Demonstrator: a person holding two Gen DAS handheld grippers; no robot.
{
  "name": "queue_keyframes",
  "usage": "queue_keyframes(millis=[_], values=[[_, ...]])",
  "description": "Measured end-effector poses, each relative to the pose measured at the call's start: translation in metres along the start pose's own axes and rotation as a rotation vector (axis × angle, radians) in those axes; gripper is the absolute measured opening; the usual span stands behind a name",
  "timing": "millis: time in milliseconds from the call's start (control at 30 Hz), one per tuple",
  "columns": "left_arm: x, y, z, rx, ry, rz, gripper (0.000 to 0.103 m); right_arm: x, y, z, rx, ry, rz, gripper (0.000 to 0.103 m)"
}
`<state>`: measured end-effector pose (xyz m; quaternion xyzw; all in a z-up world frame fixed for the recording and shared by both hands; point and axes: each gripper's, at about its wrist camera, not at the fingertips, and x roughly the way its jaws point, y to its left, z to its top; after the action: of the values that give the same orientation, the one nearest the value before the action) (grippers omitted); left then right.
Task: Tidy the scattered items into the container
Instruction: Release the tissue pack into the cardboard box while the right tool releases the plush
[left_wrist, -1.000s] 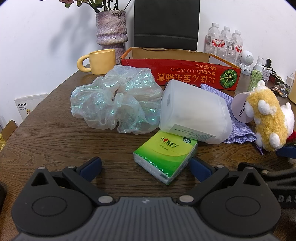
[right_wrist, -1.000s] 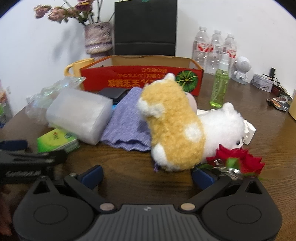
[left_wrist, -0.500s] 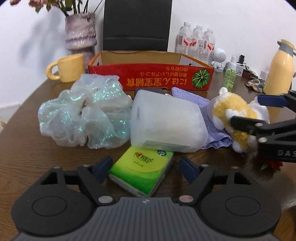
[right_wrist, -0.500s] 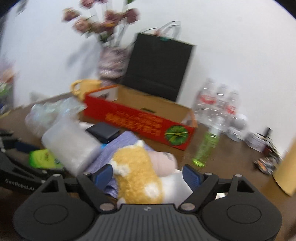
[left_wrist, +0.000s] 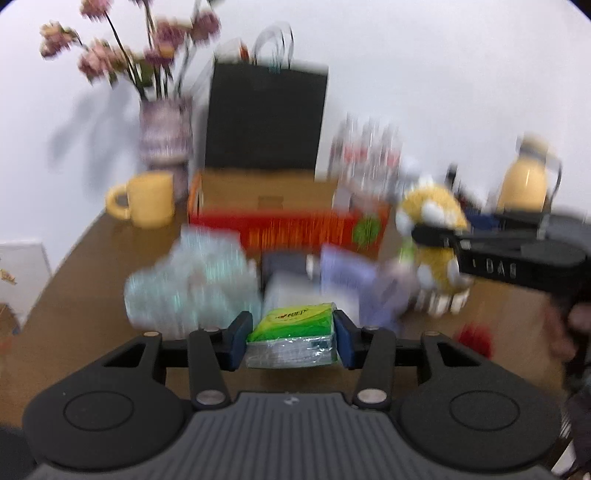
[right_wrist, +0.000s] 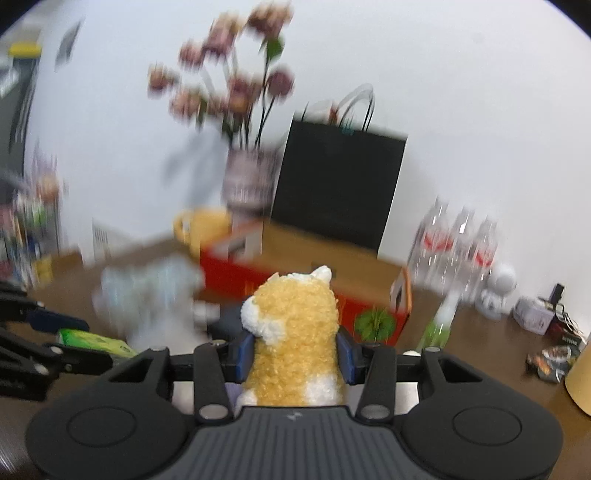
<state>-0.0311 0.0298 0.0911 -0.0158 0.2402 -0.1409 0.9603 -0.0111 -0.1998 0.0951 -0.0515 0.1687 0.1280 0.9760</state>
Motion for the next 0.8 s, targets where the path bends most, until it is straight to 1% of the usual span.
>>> queue_keyframes(millis=[67,133,167,200,233,267,300,367,400,433,533,600,667,700,800], values=[[0.005,0.004,0.022,-0.001,-0.049,0.007,0.048,-0.002,-0.011,0.016,0.035,-0.032,0.027,0.044],[0.020,0.004,0.048,0.010,-0.077,0.014,0.048,0.006,-0.018,0.032,0.043,-0.030,0.045,0.044],[0.029,0.005,0.061,0.005,-0.081,0.012,0.048,0.013,-0.021,0.041,0.047,-0.022,0.054,0.044],[0.042,0.006,0.077,-0.018,-0.075,0.011,0.048,0.022,-0.028,0.050,0.071,-0.007,0.082,0.044],[0.056,0.007,0.091,-0.029,-0.064,0.016,0.048,0.032,-0.035,0.059,0.097,0.011,0.113,0.044],[0.072,0.008,0.105,-0.031,-0.051,0.026,0.048,0.044,-0.043,0.068,0.136,0.051,0.160,0.044],[0.091,0.012,0.118,-0.034,-0.030,0.039,0.048,0.059,-0.052,0.077,0.172,0.093,0.195,0.044],[0.131,0.020,0.144,-0.042,0.019,0.057,0.048,0.091,-0.070,0.099,0.219,0.159,0.211,0.044],[0.154,0.026,0.156,-0.059,0.063,0.046,0.048,0.106,-0.078,0.110,0.242,0.191,0.218,0.044],[0.176,0.032,0.166,-0.077,0.103,0.041,0.048,0.122,-0.086,0.122,0.259,0.218,0.212,0.044],[0.235,0.052,0.190,-0.129,0.192,0.088,0.048,0.177,-0.102,0.154,0.283,0.296,0.192,0.044],[0.273,0.064,0.203,-0.136,0.253,0.138,0.048,0.216,-0.105,0.167,0.291,0.357,0.176,0.044],[0.304,0.080,0.209,-0.190,0.308,0.155,0.048,0.259,-0.107,0.171,0.303,0.436,0.163,0.044],[0.317,0.086,0.211,-0.213,0.335,0.155,0.048,0.274,-0.108,0.167,0.321,0.462,0.161,0.044],[0.348,0.090,0.207,-0.208,0.406,0.150,0.049,0.318,-0.111,0.153,0.375,0.539,0.155,0.044]])
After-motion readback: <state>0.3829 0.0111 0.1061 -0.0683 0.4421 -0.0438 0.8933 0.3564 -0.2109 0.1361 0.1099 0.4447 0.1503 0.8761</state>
